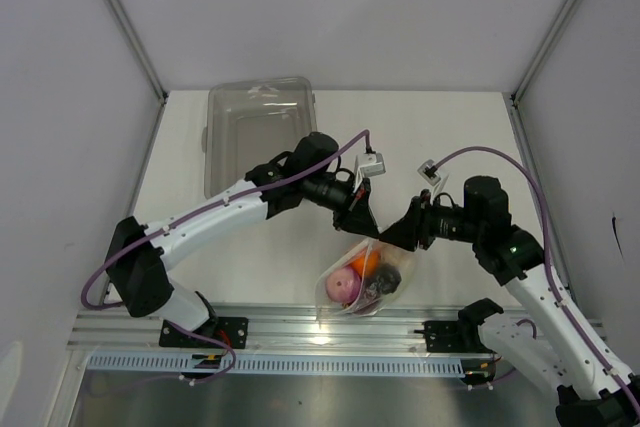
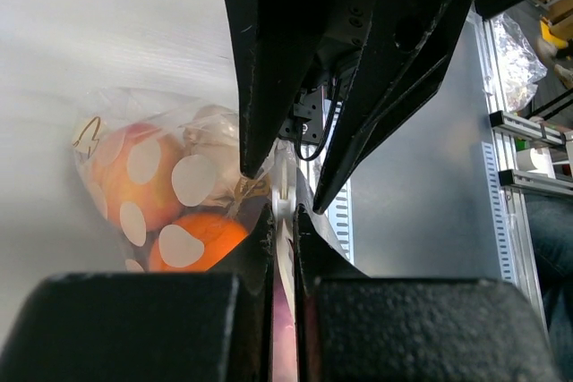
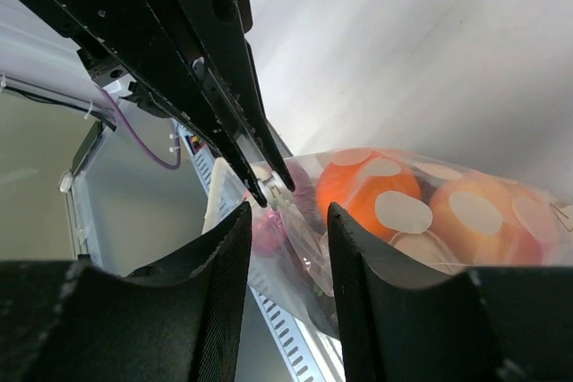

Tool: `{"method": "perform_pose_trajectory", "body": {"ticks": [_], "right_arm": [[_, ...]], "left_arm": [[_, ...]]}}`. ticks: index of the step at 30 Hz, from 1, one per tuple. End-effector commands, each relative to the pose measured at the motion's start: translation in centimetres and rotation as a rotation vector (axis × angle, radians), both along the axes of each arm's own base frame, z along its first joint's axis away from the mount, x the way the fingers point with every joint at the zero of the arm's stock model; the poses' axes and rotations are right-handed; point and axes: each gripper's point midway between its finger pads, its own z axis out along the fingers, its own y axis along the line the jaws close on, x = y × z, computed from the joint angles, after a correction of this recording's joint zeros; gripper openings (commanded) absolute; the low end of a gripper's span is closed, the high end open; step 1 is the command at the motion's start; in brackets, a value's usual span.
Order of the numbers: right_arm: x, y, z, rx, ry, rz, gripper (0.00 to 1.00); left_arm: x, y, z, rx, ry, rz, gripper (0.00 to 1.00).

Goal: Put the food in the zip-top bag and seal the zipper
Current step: Zip the zipper food storage bag at the center of the board.

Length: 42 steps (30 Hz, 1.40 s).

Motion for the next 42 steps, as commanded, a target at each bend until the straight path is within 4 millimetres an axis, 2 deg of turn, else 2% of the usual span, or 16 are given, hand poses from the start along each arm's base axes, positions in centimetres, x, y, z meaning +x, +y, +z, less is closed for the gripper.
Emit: {"method": "perform_pose_trajectory", "body": {"ticks": [1,4,8,11,19,23,27,30,32,35,39,42], "right_arm": [[-0.3,0.4,0.7,0.031,-0.042,0.04,0.41],[0.3,0.5,-0.2,0.025,-0.039,0.014,0.41],[0.3,0.8,-1.0,0.035,-0.028,0.014,0.52],[0.2,0.9,-1.5,0.03,-0.031,0.02,0.52],[0.3,1.7,-1.5,0.053,-0.03,0.043,0.42],[0.6,2.1,-2.1,0.057,-0.038,0.05,0.33],[0.9,2.4,-1.9,0.072,-0.045,0.056,0.26],[1.1,2.5,-1.7,0.076,-0.057,0.052,0.15],[1.2,2.5,-1.7,0.079,-0.057,0.048,0.01],[1.7,2.4,-1.6,0.08,-0.053,0.014,0.0],[3.9,0.7,-0.8,0.069,-0.077,-0.195,0.0],[4.5,0.1,-0.2,0.11,-0.032,-0.29,0.0]], "left_arm": [[0.3,-0.1,1.7,-0.048,-0.035,-0.033,0.01],[0.5,0.1,1.3,-0.044,-0.03,-0.028,0.0],[0.7,0.3,1.1,-0.044,-0.025,-0.022,0.01],[0.9,0.5,1.0,-0.042,-0.021,-0.015,0.01],[1.1,0.6,0.5,-0.048,-0.002,-0.014,0.01],[1.1,0.6,0.2,-0.042,0.005,-0.014,0.0],[1.0,0.6,0.0,-0.037,0.014,-0.018,0.01],[1.1,0.6,0.0,-0.035,0.016,-0.016,0.01],[1.0,0.6,-0.2,-0.032,0.021,-0.018,0.0],[1.2,0.6,-0.5,-0.022,0.028,-0.006,0.01],[1.6,0.6,-1.2,0.003,0.034,0.03,0.01],[1.8,0.7,-1.6,0.018,0.038,0.051,0.01]]}}
